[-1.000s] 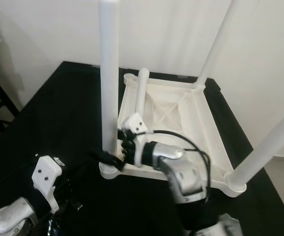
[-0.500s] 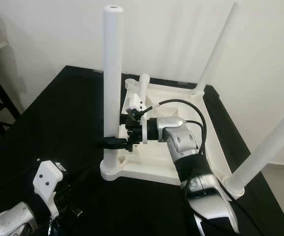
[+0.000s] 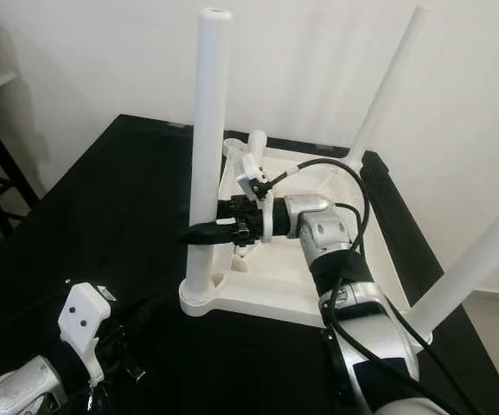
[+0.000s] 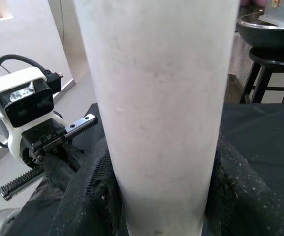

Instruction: Building children table

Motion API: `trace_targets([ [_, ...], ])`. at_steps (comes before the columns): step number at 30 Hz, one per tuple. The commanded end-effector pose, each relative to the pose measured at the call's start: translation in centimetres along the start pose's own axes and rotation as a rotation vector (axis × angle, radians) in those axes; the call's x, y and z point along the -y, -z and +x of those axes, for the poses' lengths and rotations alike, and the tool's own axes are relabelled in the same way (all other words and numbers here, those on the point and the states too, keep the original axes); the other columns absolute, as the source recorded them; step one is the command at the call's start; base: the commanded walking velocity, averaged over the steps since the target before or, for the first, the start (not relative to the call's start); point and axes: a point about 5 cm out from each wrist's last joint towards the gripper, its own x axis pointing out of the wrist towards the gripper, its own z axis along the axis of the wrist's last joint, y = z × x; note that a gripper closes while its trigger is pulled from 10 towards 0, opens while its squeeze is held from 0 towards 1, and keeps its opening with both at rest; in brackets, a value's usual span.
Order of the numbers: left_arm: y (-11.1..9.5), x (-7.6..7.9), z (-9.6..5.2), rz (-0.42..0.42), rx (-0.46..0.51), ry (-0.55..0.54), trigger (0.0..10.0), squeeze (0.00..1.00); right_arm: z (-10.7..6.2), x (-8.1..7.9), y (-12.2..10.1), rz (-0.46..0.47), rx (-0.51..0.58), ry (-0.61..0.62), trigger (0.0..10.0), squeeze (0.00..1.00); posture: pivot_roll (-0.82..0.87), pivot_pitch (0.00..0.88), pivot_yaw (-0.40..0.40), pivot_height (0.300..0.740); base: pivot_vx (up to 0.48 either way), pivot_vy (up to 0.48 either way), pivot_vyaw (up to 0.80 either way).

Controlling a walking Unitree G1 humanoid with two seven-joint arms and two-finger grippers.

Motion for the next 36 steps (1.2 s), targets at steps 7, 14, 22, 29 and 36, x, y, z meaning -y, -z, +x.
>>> trace_targets([
  [7,0.0,0.2,-0.3,-0.007,-0.004,0.005,10.0,0.00,-2.0,-2.4,3.4,0.034,0.003,0.183,0.0,0.00,0.11,0.059,-0.089,0.740,0.000,0.000,0.00],
  [14,-0.1,-0.1,-0.8,-0.005,-0.009,0.005,10.0,0.00,2.5,-7.4,9.7,0.354,-0.042,1.121,0.0,0.00,0.11,0.071,-0.081,0.740,0.000,0.000,0.00],
  [22,0.0,-0.5,-0.6,0.000,-0.015,0.011,10.0,0.00,5.1,-7.9,8.5,0.207,-0.071,0.866,0.0,0.00,0.12,0.060,-0.073,0.740,0.000,0.000,0.00],
  [29,-0.1,-0.6,-0.6,0.005,-0.015,0.003,10.0,0.00,5.9,-9.0,7.0,0.279,-0.043,0.776,10.0,1.00,0.12,0.056,-0.076,0.740,0.000,0.000,0.00],
  [36,-0.1,-0.5,-0.4,0.003,-0.013,0.007,10.0,0.00,5.6,-8.6,3.4,0.147,0.072,0.500,10.0,1.00,0.12,0.052,-0.078,0.740,0.000,0.000,0.00],
])
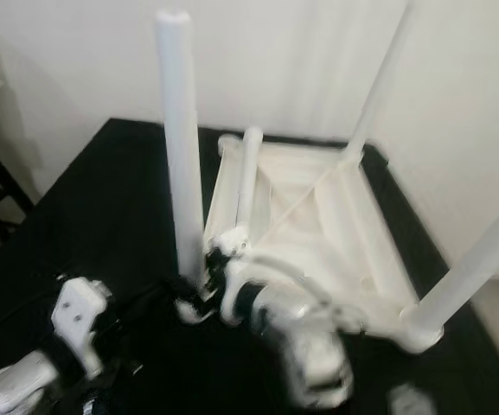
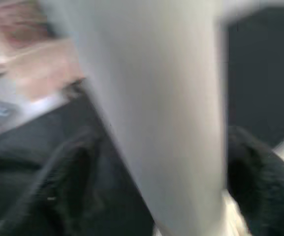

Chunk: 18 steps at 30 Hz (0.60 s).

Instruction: Building children table

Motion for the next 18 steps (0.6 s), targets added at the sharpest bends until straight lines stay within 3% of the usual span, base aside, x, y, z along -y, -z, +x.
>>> trace_targets([
  [1,0.4,0.1,0.0,-0.010,-0.019,0.002,10.0,0.00,0.0,-0.2,-0.9,-0.061,0.042,-0.136,10.0,1.00,0.12,0.052,-0.080,0.740,0.000,0.000,0.00],
  [4,0.4,0.2,0.1,-0.011,-0.018,0.002,10.0,0.00,-0.1,0.5,-1.7,-0.133,0.039,-0.229,10.0,1.00,0.12,0.048,-0.087,0.740,0.000,0.000,0.00],
  [5,0.5,0.3,0.1,-0.012,-0.017,0.002,10.0,0.00,0.1,2.9,-2.6,-0.180,0.027,-0.305,10.0,1.00,0.13,0.043,-0.093,0.740,0.000,0.000,0.00],
  [7,0.5,0.3,0.2,-0.012,-0.017,0.002,10.0,0.00,0.2,3.6,-2.8,-0.184,0.025,-0.313,10.0,1.00,0.13,0.043,-0.093,0.740,0.000,0.000,0.00],
  [8,0.5,0.3,0.2,-0.012,-0.017,0.002,10.0,0.00,0.6,4.4,-3.3,-0.182,0.029,-0.323,10.0,0.36,0.13,0.040,-0.097,0.740,0.000,0.000,0.00],
  [9,0.5,0.3,0.2,-0.012,-0.017,0.002,10.0,0.00,0.6,4.4,-3.3,-0.182,0.029,-0.323,10.0,0.36,0.13,0.040,-0.097,0.740,0.000,0.000,0.00],
  [10,0.6,0.4,0.1,-0.012,-0.017,0.002,10.0,0.00,1.1,5.3,-4.3,-0.197,0.021,-0.339,10.0,0.00,0.14,0.039,-0.100,0.740,0.000,0.000,0.00],
  [18,0.7,0.4,0.0,-0.012,-0.019,0.001,10.0,0.00,1.6,6.4,-5.8,-0.195,-0.002,-0.429,10.0,0.00,0.14,0.036,-0.104,0.740,0.000,0.000,0.00],
])
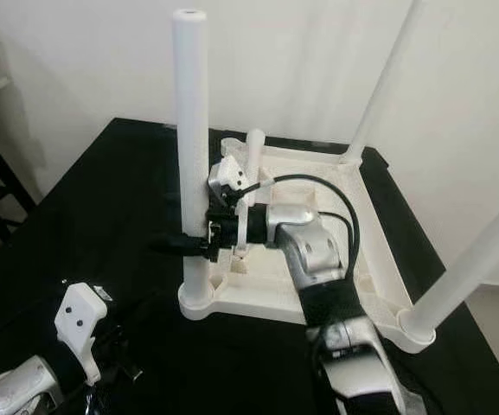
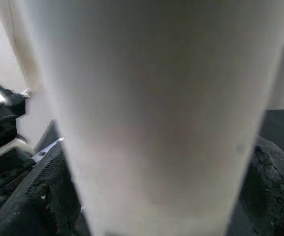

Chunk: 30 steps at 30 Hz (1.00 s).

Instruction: Building children table

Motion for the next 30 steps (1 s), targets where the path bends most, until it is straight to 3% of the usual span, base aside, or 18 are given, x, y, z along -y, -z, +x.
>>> trace_targets([
  [1,0.3,0.2,0.0,-0.004,-0.007,0.006,10.0,0.00,-0.5,0.5,-0.5,0.008,0.019,-0.023,10.0,0.00,0.15,0.036,-0.106,0.740,0.000,0.000,0.00],
  [2,0.3,0.2,0.0,-0.003,-0.008,0.005,10.0,0.00,-0.8,0.8,-0.6,0.033,0.029,-0.059,6.2,0.00,0.15,0.037,-0.110,0.740,0.000,0.000,0.00],
  [3,0.3,0.2,0.0,-0.003,-0.008,0.005,10.0,0.00,-0.8,0.8,-0.6,0.033,0.029,-0.059,6.2,0.00,0.15,0.037,-0.110,0.740,0.000,0.000,0.00],
  [4,0.3,0.2,-0.1,-0.003,-0.008,0.005,10.0,0.00,-1.0,1.1,-0.7,0.045,0.036,-0.086,0.0,0.00,0.15,0.037,-0.110,0.740,0.000,0.000,0.00],
  [15,0.3,0.3,0.0,-0.004,-0.007,0.003,10.0,0.00,-2.2,1.8,0.8,0.116,0.065,-0.129,0.0,0.00,0.14,0.041,-0.107,0.740,0.000,0.000,0.00],
  [20,0.2,0.3,0.1,-0.005,-0.005,0.003,10.0,0.00,-4.1,0.8,3.0,0.165,0.120,-0.091,0.0,0.00,0.13,0.048,-0.095,0.740,0.000,0.000,0.00],
  [25,0.1,0.2,0.1,-0.005,-0.004,0.004,10.0,0.00,-4.2,-0.2,4.3,0.146,0.082,-0.047,0.0,0.00,0.13,0.057,-0.095,0.740,0.000,0.000,0.00],
  [28,0.1,0.1,0.0,-0.004,-0.003,0.003,10.0,0.00,-3.4,-0.9,5.2,0.133,0.037,0.056,0.0,0.00,0.13,0.062,-0.099,0.740,0.000,0.000,0.00],
  [29,0.0,0.1,-0.1,-0.004,-0.003,0.002,10.0,0.00,-2.7,-1.5,6.0,0.150,0.014,0.144,0.0,0.00,0.13,0.069,-0.104,0.740,0.000,0.000,0.00],
  [30,0.0,0.0,-0.2,-0.002,-0.003,0.001,10.0,0.00,-1.0,-2.3,7.3,0.183,-0.008,0.377,0.0,0.00,0.13,0.073,-0.104,0.740,0.000,0.000,0.00],
])
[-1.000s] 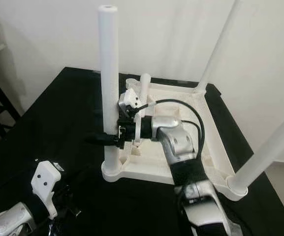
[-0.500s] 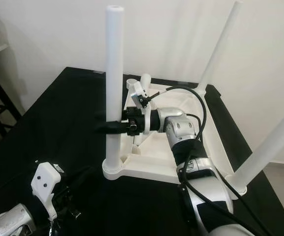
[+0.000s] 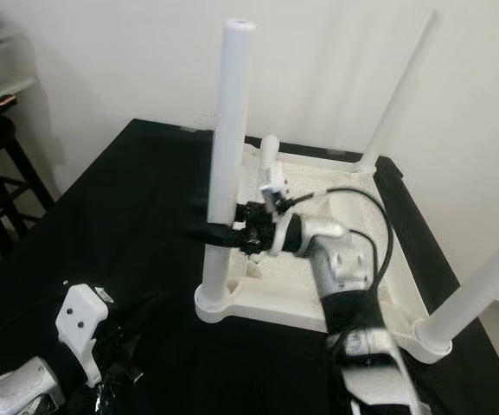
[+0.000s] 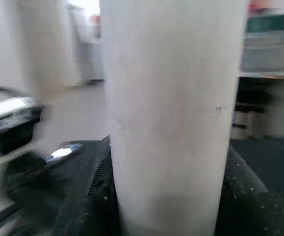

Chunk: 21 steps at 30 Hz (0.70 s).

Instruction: Building children table

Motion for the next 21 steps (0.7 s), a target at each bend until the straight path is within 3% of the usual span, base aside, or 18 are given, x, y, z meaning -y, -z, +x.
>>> trace_targets([
  [1,-0.1,-0.2,-0.2,0.000,-0.006,0.003,10.0,0.00,1.5,-2.9,6.5,0.228,-0.141,0.494,0.0,0.00,0.11,0.075,-0.089,0.740,0.000,0.000,0.00],
  [2,-0.1,-0.2,-0.2,0.000,-0.006,0.003,10.0,0.00,1.5,-2.9,6.5,0.228,-0.141,0.494,0.0,0.00,0.11,0.075,-0.089,0.740,0.000,0.000,0.00],
  [3,-0.1,-0.4,-0.3,0.001,-0.006,0.003,10.0,0.00,1.5,-4.5,7.7,0.327,-0.138,0.719,0.0,0.00,0.11,0.075,-0.089,0.740,0.000,0.000,0.00],
  [4,-0.1,-0.5,-0.3,0.002,-0.007,0.003,10.0,0.00,2.9,-6.2,7.5,0.205,-0.224,0.669,0.0,0.00,0.11,0.077,-0.072,0.740,0.000,0.000,0.00],
  [8,0.0,-0.7,-0.3,0.003,-0.010,0.004,10.0,0.00,3.3,-5.7,6.5,0.157,-0.179,0.593,0.0,0.00,0.08,0.061,-0.046,0.740,0.000,0.000,0.00],
  [9,0.0,-0.7,-0.2,0.003,-0.010,0.008,10.0,0.00,2.7,-5.1,7.2,0.231,-0.190,0.612,0.0,0.00,0.09,0.059,-0.054,0.740,0.000,0.000,0.00],
  [13,0.0,-0.6,-0.2,0.007,-0.010,0.004,10.0,0.00,2.7,-5.2,7.7,0.281,-0.192,0.591,0.0,0.00,0.11,0.059,-0.073,0.740,0.000,0.000,0.00],
  [14,0.0,-0.6,-0.2,0.008,-0.010,0.001,10.0,0.00,2.8,-5.5,7.7,0.275,-0.202,0.581,5.3,0.00,0.12,0.060,-0.080,0.740,0.000,0.000,0.00],
  [15,0.0,-0.6,-0.2,0.008,-0.010,0.001,10.0,0.00,2.8,-5.5,7.7,0.275,-0.202,0.581,5.3,0.00,0.12,0.060,-0.080,0.740,0.000,0.000,0.00],
  [16,0.0,-0.6,-0.2,0.009,-0.010,0.000,10.0,0.00,3.0,-5.7,7.6,0.266,-0.196,0.578,10.0,0.00,0.11,0.057,-0.073,0.740,0.000,0.000,0.00],
  [17,0.0,-0.6,-0.2,0.009,-0.010,0.000,10.0,0.00,3.0,-5.7,7.6,0.266,-0.196,0.578,10.0,0.00,0.11,0.057,-0.073,0.740,0.000,0.000,0.00],
  [18,0.0,-0.6,-0.1,0.008,-0.010,0.001,10.0,0.00,3.1,-6.2,6.8,0.285,-0.137,0.582,10.0,0.26,0.11,0.056,-0.072,0.740,0.000,0.000,0.00],
  [20,0.0,-0.6,-0.1,0.008,-0.010,0.001,10.0,0.00,3.1,-6.2,6.8,0.285,-0.137,0.582,10.0,0.26,0.11,0.056,-0.072,0.740,0.000,0.000,0.00],
  [21,0.0,-0.6,-0.1,0.002,-0.012,0.002,10.0,0.00,2.9,-7.4,5.3,0.301,-0.055,0.516,10.0,1.00,0.11,0.057,-0.073,0.740,0.000,0.000,0.00],
])
